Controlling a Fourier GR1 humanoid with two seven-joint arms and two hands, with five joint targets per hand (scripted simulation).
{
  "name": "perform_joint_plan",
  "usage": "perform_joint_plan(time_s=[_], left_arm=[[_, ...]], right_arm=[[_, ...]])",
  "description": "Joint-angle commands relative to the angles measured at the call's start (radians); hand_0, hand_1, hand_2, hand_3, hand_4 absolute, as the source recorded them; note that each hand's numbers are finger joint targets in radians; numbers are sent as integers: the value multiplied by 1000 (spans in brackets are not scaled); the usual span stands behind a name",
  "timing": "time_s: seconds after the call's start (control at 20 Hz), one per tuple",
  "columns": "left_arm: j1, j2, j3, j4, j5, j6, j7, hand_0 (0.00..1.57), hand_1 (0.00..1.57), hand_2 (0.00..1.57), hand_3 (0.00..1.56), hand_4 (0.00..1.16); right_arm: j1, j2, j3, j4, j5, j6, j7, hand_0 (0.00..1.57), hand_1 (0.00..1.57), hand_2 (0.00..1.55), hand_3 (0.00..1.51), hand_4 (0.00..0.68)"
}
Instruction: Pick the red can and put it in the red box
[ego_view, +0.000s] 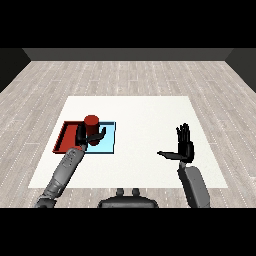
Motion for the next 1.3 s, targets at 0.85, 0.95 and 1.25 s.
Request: perform_joint_plan(time_s=[0.85,0.95,1.25], left_arm=[[-271,119,262,1043,-90,-44,-120,1395,1395,1435,1432,1046],[-289,106,261,1123,-104,-26,-100,1005,1005,1064,1208,939],[-368,105,272,1283,-124,-29,-40,798,798,749,0,709]], right_arm=[[2,18,-31,139,63,46,-155,0,0,0,0,0],[32,34,-10,59,56,38,-136,0,0,0,0,0],[9,10,-23,33,65,33,-101,0,0,0,0,0]])
